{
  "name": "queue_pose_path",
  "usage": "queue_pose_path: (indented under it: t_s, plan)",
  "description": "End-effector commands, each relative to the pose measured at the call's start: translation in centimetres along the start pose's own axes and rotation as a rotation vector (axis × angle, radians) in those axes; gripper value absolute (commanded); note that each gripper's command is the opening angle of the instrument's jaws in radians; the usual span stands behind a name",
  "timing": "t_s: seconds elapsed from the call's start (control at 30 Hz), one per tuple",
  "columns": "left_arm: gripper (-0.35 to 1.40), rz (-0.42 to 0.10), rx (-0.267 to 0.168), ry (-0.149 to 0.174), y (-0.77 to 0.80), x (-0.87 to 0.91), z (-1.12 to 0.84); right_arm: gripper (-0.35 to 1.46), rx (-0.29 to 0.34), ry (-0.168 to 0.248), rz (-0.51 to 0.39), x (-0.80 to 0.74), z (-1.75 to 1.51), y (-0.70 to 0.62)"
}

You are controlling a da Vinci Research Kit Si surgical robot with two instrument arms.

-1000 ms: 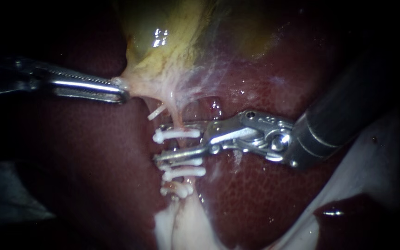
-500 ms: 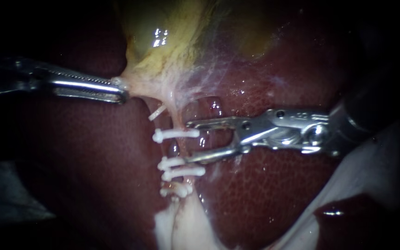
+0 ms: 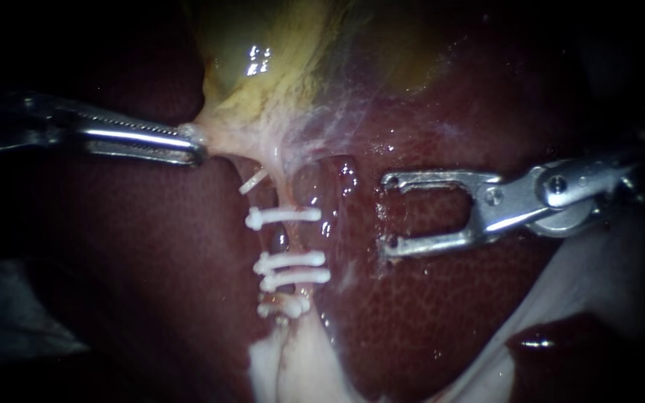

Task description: Going back third clip right tube

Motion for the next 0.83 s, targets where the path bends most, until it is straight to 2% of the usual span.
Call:
queue_pose_path:
  t_s: [0.03, 0.23, 0.37, 0.5, 0.83]
  plan:
    - [-0.35, 0.000, 0.000, 0.000, -0.03, -0.03, 0.03, 0.50, 0.005, 0.003, -0.005, -0.01, 0.00, 0.00]
    - [-0.35, 0.008, 0.009, 0.004, -0.16, -0.18, 0.24, 0.50, 0.015, 0.005, -0.008, -0.05, -0.02, -0.01]
    - [-0.35, 0.013, 0.009, -0.007, -0.25, -0.26, 0.44, 0.50, 0.015, 0.005, -0.008, -0.05, -0.03, -0.02]
    - [-0.35, 0.010, 0.005, -0.013, -0.27, -0.32, 0.57, 0.50, 0.016, 0.005, -0.009, -0.06, -0.04, -0.02]
    - [-0.35, 0.011, 0.004, -0.016, -0.26, -0.33, 0.60, 0.50, 0.027, 0.009, 0.003, -0.05, -0.03, -0.02]
